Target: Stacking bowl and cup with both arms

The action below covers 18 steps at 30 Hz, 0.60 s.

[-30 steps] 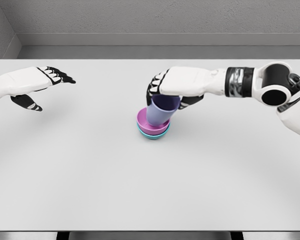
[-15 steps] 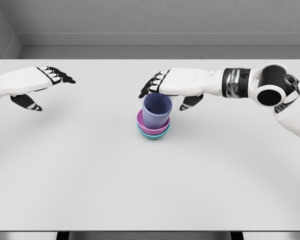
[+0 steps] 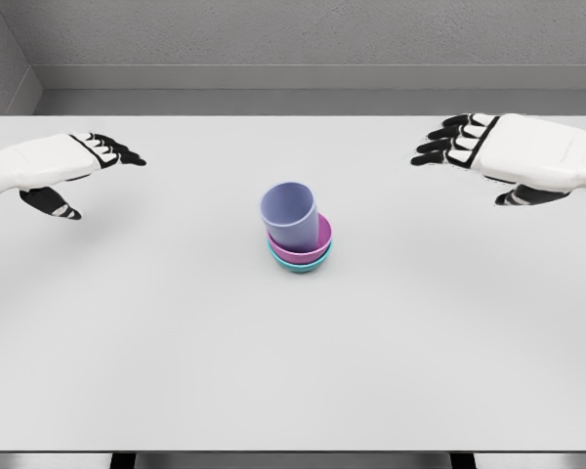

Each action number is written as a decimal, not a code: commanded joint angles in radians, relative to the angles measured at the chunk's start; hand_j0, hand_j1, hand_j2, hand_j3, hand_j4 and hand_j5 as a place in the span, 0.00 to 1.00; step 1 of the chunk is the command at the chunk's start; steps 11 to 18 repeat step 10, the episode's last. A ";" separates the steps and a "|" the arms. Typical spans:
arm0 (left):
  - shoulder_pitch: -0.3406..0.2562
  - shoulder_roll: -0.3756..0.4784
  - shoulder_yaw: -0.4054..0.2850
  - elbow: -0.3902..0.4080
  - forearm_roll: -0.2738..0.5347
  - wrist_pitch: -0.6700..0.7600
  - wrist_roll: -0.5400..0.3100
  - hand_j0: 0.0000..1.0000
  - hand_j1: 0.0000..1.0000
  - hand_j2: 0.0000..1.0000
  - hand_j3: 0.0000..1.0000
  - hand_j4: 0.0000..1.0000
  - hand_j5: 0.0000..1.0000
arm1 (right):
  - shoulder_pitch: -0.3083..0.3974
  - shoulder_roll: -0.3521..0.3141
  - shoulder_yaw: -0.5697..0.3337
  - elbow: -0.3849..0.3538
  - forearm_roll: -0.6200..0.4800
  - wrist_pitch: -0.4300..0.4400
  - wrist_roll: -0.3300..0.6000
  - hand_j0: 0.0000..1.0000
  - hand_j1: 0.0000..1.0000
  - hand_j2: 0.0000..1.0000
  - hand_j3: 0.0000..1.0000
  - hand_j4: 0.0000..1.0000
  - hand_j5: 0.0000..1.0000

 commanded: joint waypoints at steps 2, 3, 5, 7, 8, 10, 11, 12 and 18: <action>0.000 0.002 0.003 0.007 0.015 0.002 0.001 1.00 1.00 1.00 1.00 1.00 1.00 | 0.009 -0.023 -0.033 -0.006 -0.009 -0.006 -0.001 1.00 1.00 1.00 1.00 1.00 1.00; 0.000 0.001 0.004 0.007 0.012 0.002 0.001 1.00 1.00 1.00 1.00 1.00 1.00 | 0.040 -0.019 -0.024 -0.007 -0.007 -0.006 -0.001 1.00 1.00 1.00 1.00 1.00 1.00; 0.002 0.001 0.004 0.007 0.010 0.002 0.001 1.00 1.00 1.00 1.00 1.00 1.00 | 0.041 -0.017 -0.009 -0.006 -0.009 -0.006 -0.001 1.00 1.00 1.00 1.00 1.00 1.00; 0.002 0.002 0.004 0.007 0.010 0.002 0.001 1.00 1.00 1.00 1.00 1.00 1.00 | 0.040 -0.017 -0.007 -0.006 -0.007 -0.006 -0.001 1.00 1.00 1.00 1.00 1.00 1.00; 0.002 0.001 0.004 0.007 0.012 0.002 0.001 1.00 1.00 1.00 1.00 1.00 1.00 | 0.040 -0.017 -0.007 -0.006 -0.007 -0.006 -0.001 1.00 1.00 1.00 1.00 1.00 1.00; 0.002 0.002 0.004 0.007 0.007 0.002 -0.001 1.00 1.00 1.00 1.00 1.00 1.00 | 0.040 -0.017 -0.007 -0.006 -0.007 -0.006 -0.001 1.00 1.00 1.00 1.00 1.00 1.00; 0.002 0.002 0.004 0.007 0.007 0.002 -0.001 1.00 1.00 1.00 1.00 1.00 1.00 | 0.040 -0.017 -0.007 -0.006 -0.007 -0.006 -0.001 1.00 1.00 1.00 1.00 1.00 1.00; 0.002 0.002 0.004 0.007 0.007 0.002 -0.001 1.00 1.00 1.00 1.00 1.00 1.00 | 0.040 -0.017 -0.007 -0.006 -0.007 -0.006 -0.001 1.00 1.00 1.00 1.00 1.00 1.00; 0.002 0.002 0.004 0.007 0.007 0.002 -0.001 1.00 1.00 1.00 1.00 1.00 1.00 | 0.040 -0.017 -0.007 -0.006 -0.007 -0.006 -0.001 1.00 1.00 1.00 1.00 1.00 1.00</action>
